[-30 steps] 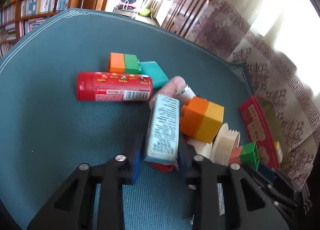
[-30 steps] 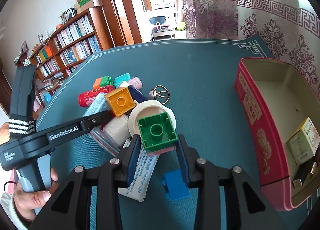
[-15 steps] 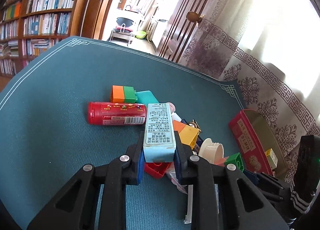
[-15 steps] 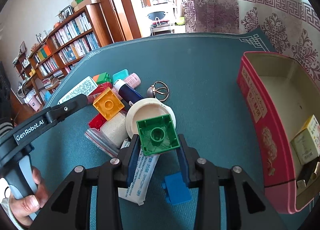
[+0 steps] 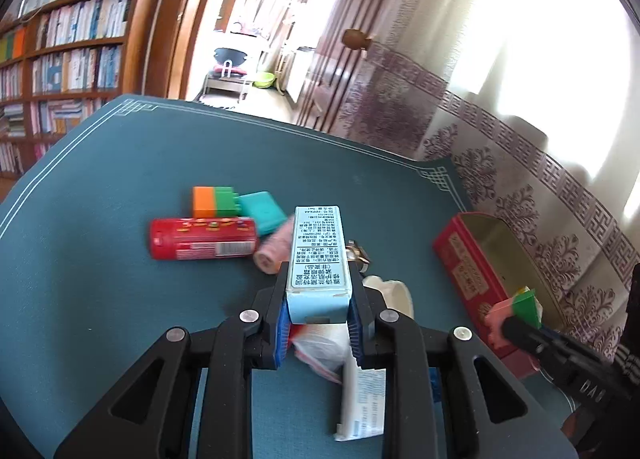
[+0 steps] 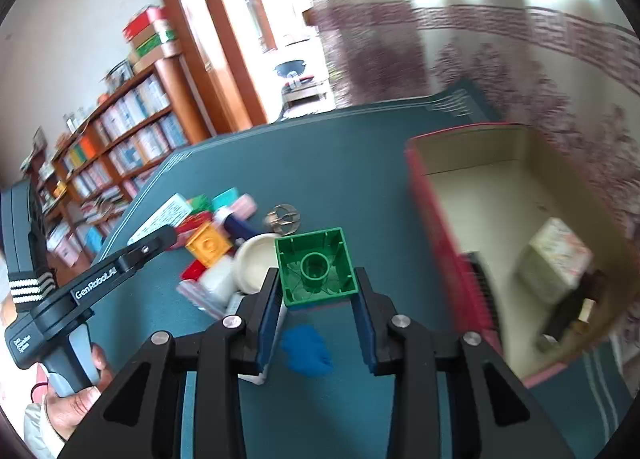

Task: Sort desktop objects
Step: 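Carry pale blue box and green Lego block into the pink tin and open both tools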

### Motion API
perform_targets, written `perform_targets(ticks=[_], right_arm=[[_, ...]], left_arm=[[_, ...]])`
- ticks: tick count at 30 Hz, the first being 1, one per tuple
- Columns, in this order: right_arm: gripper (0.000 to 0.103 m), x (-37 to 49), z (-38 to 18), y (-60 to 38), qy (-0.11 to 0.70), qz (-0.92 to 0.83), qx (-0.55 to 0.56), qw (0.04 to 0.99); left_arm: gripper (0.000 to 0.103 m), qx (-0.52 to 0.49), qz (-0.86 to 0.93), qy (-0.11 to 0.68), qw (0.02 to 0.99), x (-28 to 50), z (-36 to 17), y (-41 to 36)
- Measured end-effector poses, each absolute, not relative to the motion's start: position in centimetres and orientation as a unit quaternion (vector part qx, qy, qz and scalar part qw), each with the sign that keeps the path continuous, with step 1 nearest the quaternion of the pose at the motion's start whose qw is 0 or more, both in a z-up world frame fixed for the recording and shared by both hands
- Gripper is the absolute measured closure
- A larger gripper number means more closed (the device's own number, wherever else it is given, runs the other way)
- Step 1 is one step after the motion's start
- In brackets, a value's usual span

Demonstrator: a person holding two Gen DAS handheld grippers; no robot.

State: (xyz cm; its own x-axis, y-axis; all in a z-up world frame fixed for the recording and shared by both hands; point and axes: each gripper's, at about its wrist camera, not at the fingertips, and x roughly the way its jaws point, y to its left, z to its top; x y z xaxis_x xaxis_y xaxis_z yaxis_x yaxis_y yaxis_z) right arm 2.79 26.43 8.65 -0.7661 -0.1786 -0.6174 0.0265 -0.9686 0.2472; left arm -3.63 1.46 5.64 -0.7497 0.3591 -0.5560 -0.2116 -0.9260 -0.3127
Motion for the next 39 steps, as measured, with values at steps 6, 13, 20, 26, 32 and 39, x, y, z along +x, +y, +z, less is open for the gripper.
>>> perform_targets(ticks=[6,13,20,26,32,39], right_arm=[[0.065,5.1,9.4,30.7,-0.125,-0.939,0.320,0.003],[0.065,6.2,9.3,34.8,-0.138,-0.938,0.315,-0.032],[0.064,6.4,8.4,37.1,-0.145,-0.935,0.321,-0.041],[0.064,7.5,7.7,38.2,-0.152,-0.934,0.321,-0.046],[0.063,8.1,7.7,38.6,-0.151,-0.935,0.316,-0.049],[0.042,8.7,8.2,39.3,-0.156,-0.939,0.299,-0.063]], left_arm=[[0.077,-0.316,0.927,-0.092,0.183,-2.4,6.7,4.5],[0.077,-0.319,0.919,-0.071,0.221,-1.1,7.7,8.4],[0.077,-0.317,0.914,-0.041,0.252,0.2,8.8,12.6],[0.077,-0.319,0.906,-0.023,0.277,0.6,9.4,16.3],[0.077,-0.327,0.895,-0.009,0.305,0.4,9.7,20.2],[0.076,-0.349,0.876,0.000,0.333,-1.0,9.1,24.4]])
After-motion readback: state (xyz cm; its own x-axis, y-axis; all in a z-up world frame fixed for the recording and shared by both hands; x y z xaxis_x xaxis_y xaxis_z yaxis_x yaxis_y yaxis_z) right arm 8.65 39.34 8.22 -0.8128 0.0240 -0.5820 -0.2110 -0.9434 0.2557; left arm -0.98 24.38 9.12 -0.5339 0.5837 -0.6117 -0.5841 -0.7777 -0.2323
